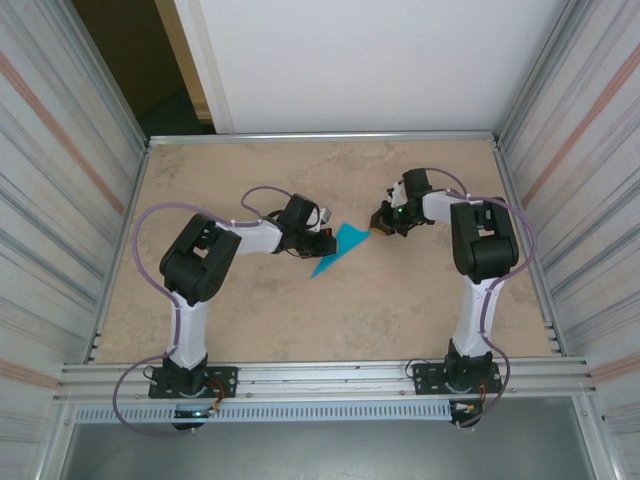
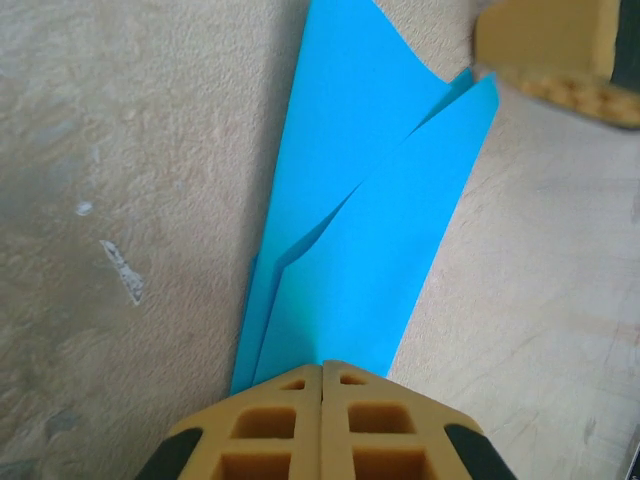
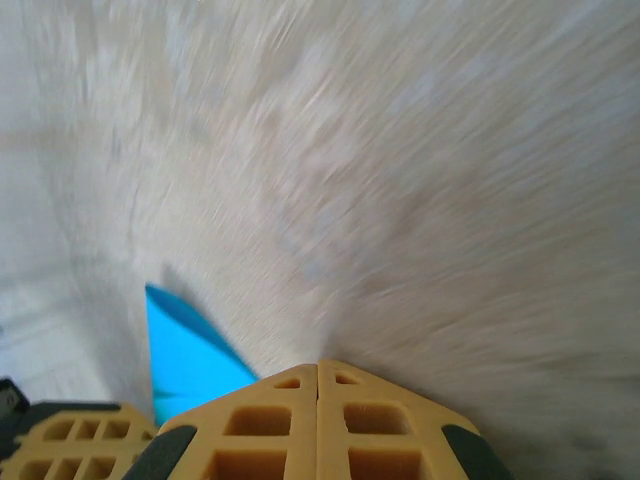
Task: Fold a paper plane with a square sheet of paper (pick it up from the middle)
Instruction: Fold the wing for the fifth time at the center of the table.
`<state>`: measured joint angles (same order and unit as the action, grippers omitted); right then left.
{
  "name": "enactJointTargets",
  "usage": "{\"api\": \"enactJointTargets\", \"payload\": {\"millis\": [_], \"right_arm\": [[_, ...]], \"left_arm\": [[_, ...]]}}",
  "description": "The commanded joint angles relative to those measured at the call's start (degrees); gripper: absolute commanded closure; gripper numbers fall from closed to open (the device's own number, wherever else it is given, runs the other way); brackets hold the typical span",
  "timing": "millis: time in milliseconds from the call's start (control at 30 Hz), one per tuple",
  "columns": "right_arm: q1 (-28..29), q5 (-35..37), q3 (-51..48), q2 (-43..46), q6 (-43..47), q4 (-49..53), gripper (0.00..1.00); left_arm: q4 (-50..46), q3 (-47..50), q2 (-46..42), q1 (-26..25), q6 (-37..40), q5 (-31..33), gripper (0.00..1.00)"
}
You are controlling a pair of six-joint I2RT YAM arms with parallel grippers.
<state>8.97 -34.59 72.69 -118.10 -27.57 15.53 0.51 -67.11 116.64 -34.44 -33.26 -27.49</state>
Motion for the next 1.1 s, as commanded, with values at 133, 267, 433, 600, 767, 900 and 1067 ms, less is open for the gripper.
{"api": "enactJointTargets", "payload": {"millis": [133, 267, 433, 600, 767, 900, 1067], "right_arm": [[-0.35, 2.98, -2.25, 6.55, -1.00, -1.15, 0.95], [3.76, 2.56, -6.63, 10.38, -2.72, -2.95, 0.96], [9.96, 1.05, -8.46, 9.21, -5.55, -5.68, 0.96], [12.36, -0.12, -5.89, 4.82, -6.09, -5.77, 0.96], [12.28, -0.27, -5.20, 1.57, -5.74, -5.07, 0.97], [12.10, 0.07, -5.78, 0.07, -5.02, -4.31, 0.97], [12.01, 0.09, -6.33, -1.01, -4.26, -3.77, 0.98]], "left_arm": [[-9.92, 1.43, 1.79, 1.12, 1.35, 3.32, 1.00], [-9.50, 0.41, 1.30, 0.89, 0.50, 2.52, 1.00], [-8.78, -0.10, 0.57, 0.77, -0.71, 1.67, 1.00], [-8.45, -0.32, -0.76, 0.61, -1.33, 0.99, 1.00], [-7.96, 0.08, -3.34, 0.67, -1.60, -0.05, 1.00], [-1.81, 1.77, -6.16, 0.57, -0.05, -5.44, 0.98], [-0.45, 0.33, -5.85, -0.51, 2.81, -7.76, 0.95]]}}
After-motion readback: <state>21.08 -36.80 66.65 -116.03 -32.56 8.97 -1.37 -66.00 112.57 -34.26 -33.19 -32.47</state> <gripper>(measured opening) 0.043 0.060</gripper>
